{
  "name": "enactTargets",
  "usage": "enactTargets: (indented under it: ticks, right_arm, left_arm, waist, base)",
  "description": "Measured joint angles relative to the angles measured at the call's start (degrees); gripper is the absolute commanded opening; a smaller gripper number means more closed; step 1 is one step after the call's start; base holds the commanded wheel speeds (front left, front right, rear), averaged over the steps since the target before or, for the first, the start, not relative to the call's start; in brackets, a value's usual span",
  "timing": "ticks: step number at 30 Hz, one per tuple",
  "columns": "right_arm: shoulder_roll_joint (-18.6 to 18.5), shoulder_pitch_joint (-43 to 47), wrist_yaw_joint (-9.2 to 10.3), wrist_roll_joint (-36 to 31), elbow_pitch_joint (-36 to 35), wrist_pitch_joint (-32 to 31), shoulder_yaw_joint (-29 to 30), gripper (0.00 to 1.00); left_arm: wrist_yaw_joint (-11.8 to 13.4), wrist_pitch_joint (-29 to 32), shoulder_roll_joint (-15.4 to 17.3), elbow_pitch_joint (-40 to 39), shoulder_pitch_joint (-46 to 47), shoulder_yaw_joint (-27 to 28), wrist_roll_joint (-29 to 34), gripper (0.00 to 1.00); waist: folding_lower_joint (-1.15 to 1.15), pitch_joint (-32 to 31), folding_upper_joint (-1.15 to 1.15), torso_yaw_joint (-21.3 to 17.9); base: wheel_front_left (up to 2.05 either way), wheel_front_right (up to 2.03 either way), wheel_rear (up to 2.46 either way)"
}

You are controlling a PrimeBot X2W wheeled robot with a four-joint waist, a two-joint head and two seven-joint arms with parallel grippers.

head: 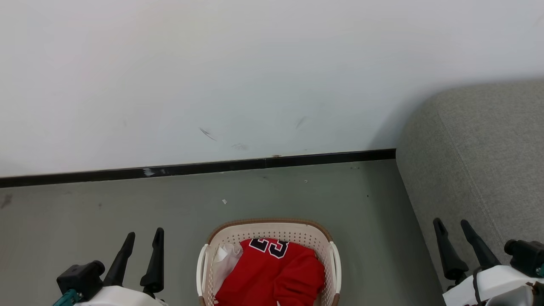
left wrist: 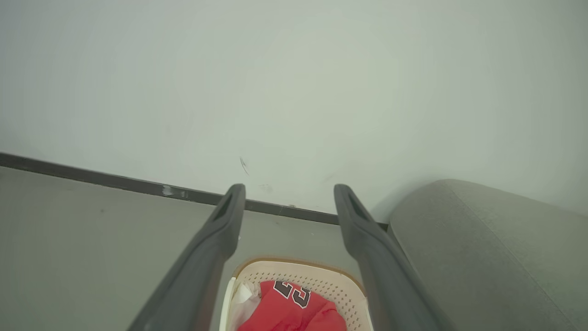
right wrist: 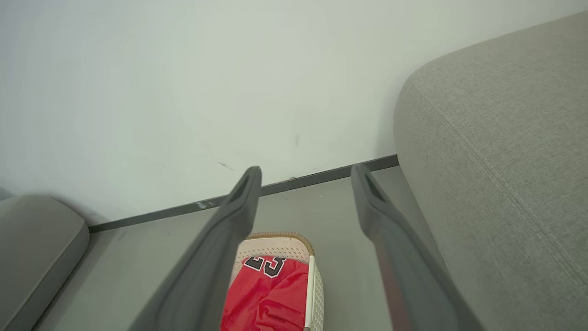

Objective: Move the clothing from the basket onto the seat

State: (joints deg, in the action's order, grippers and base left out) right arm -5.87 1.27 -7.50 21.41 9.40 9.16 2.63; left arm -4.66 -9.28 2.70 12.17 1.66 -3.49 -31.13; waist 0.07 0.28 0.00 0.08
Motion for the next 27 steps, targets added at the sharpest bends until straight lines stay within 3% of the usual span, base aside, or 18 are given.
enactTargets:
  ticks: [27]
  right_arm:
    - [0.52,1.15,0.0,-22.1,-2.27,5.03,0.55,1.0]
  left_arm:
    - [0.0,-5.01,-0.13,-2.79,-0.86,-0.64,20.68,1.0]
  waist:
    - [-0.03,0.3,0.0,-0.04]
  base:
    - [0.0,0.0,0.0]
